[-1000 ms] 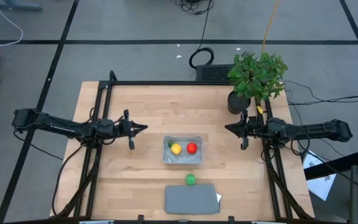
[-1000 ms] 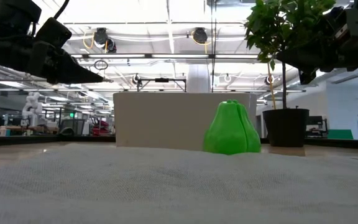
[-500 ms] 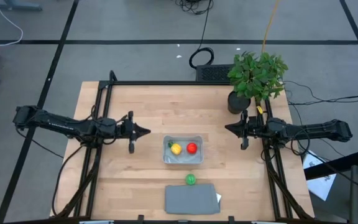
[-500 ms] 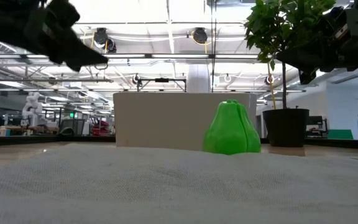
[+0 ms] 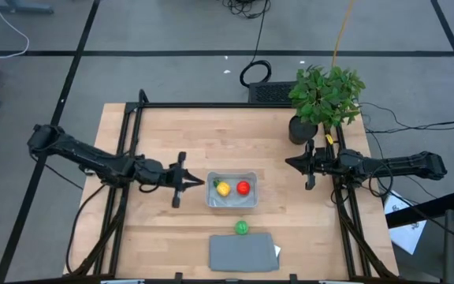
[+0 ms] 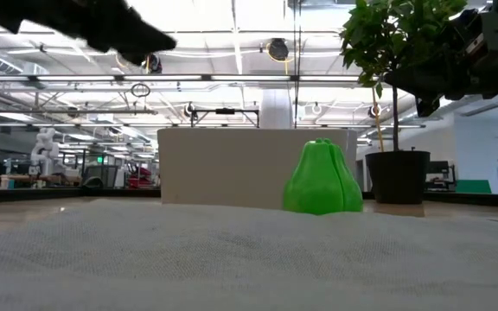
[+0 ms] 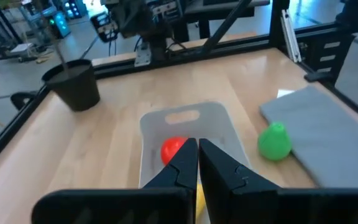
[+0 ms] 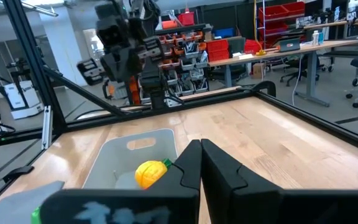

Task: Pick and placing Produce into tupperware
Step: Put the green pear into the gray bin

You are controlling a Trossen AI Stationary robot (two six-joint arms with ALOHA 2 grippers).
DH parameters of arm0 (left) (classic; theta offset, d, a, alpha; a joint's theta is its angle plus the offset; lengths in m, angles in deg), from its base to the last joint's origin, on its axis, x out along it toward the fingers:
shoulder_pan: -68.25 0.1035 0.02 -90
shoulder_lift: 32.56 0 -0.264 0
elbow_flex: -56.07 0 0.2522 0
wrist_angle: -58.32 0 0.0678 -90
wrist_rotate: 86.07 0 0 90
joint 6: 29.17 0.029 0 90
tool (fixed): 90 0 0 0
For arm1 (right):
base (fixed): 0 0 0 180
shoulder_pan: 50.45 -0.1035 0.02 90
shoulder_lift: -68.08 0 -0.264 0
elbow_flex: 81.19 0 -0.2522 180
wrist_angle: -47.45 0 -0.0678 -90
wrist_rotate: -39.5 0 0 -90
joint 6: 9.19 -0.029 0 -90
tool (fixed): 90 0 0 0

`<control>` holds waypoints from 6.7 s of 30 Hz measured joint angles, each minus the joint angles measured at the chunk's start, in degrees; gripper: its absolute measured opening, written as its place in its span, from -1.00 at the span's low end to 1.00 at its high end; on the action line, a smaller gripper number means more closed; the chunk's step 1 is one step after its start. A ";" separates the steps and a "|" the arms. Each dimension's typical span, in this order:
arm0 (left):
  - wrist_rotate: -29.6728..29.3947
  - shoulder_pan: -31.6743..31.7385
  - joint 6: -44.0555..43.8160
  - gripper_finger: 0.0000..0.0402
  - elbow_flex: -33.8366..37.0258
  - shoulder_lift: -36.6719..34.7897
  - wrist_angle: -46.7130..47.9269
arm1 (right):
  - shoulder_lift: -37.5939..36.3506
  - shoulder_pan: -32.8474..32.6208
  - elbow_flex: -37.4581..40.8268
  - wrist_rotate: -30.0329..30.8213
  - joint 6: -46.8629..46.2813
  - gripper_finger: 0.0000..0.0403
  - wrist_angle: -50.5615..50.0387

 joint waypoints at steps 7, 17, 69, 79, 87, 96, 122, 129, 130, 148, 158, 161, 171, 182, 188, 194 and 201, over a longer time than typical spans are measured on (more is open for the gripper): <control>6.33 -0.07 0.83 -0.91 -10.23 7.78 3.37 | 0.00 0.00 0.00 0.00 0.21 -1.00 -0.01; 9.44 -0.07 -0.02 -0.90 -24.69 17.70 13.32 | 0.00 0.00 0.00 0.00 1.09 -1.00 -0.39; 23.62 -1.32 20.12 0.14 -62.55 49.53 41.29 | 0.07 -0.02 0.02 0.00 1.22 -1.00 -0.40; 21.74 -1.82 18.43 0.15 -62.57 50.32 42.28 | 0.07 -0.02 0.02 0.00 1.46 -1.00 -0.44; 20.50 -3.35 29.72 0.15 -62.55 51.90 47.34 | 0.07 -0.01 0.02 0.00 1.09 -1.00 -1.81; 13.62 -4.24 33.48 0.14 -62.53 52.53 40.99 | 0.15 -0.02 0.02 0.00 0.83 -1.00 -2.31; 21.53 -3.96 19.46 0.65 -62.53 52.51 43.26 | 0.15 -0.02 0.02 0.00 0.71 -1.00 -2.56; 13.50 -3.81 17.40 0.98 -61.70 52.50 41.93 | 0.15 -0.02 0.02 0.00 0.38 -1.00 -2.60; 13.35 -3.83 17.48 0.97 -61.34 52.51 41.87 | 0.15 -0.02 0.02 0.00 0.37 -1.00 -2.64; 17.84 -3.53 18.47 0.95 -52.12 52.49 31.41 | 1.62 -0.02 0.02 0.00 0.42 -1.00 -3.03; 18.38 -2.41 19.50 0.95 -49.27 53.60 26.48 | 2.06 0.00 0.02 0.00 -0.07 -1.00 -3.01; 20.21 -2.17 20.57 0.95 -49.24 55.22 24.57 | 2.29 -0.01 0.02 0.00 -0.24 -1.00 -3.20; 20.86 -1.68 24.39 0.95 -49.50 59.13 23.79 | 4.13 -0.02 0.02 0.00 -0.07 -1.00 -2.49; 22.33 -1.77 25.66 0.75 -49.59 59.94 22.51 | 4.42 -0.02 0.02 0.02 0.38 -1.00 -2.10; 22.35 -1.93 25.66 0.16 -49.59 59.91 22.64 | 4.42 -0.02 0.02 0.02 0.39 -1.00 -2.08; 19.57 -3.16 27.68 -0.19 -50.26 59.50 23.37 | 4.42 -0.02 0.02 0.02 0.42 -1.00 -2.00; 17.81 -3.72 27.63 -0.16 -57.67 59.48 32.48 | 4.42 -0.02 0.02 0.02 0.42 -1.00 -1.86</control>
